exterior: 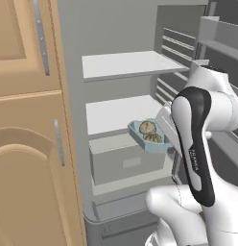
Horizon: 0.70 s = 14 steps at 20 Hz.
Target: Place two dumplings into each of the tupperware containers and then place the containers in the fridge.
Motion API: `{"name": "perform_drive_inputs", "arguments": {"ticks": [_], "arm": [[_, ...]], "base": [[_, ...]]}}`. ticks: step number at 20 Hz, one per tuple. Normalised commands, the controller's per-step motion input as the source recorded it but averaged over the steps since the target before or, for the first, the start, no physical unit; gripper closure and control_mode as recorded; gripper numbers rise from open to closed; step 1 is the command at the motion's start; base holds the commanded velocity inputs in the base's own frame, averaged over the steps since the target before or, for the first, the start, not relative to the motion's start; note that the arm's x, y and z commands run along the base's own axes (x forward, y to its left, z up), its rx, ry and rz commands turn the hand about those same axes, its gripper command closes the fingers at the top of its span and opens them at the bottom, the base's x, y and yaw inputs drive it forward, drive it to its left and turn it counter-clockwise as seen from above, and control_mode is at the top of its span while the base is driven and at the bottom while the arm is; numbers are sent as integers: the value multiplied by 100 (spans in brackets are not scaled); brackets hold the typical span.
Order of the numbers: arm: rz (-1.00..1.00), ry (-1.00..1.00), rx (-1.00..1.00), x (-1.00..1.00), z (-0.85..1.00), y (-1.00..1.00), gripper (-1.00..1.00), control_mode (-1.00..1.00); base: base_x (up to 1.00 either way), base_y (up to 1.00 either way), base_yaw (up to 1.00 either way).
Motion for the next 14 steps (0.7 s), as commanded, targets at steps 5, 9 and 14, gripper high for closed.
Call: {"name": "perform_drive_inputs", "arguments": {"ticks": [5, 9, 14], "arm": [[0, 0, 0, 0, 0, 0, 100, 100], [0, 0, 0, 0, 0, 0, 100, 100], [0, -20, 0, 0, 5, 0, 100, -100]], "base": [[56, -3, 0], [14, 0, 0], [0, 0, 0]]}}
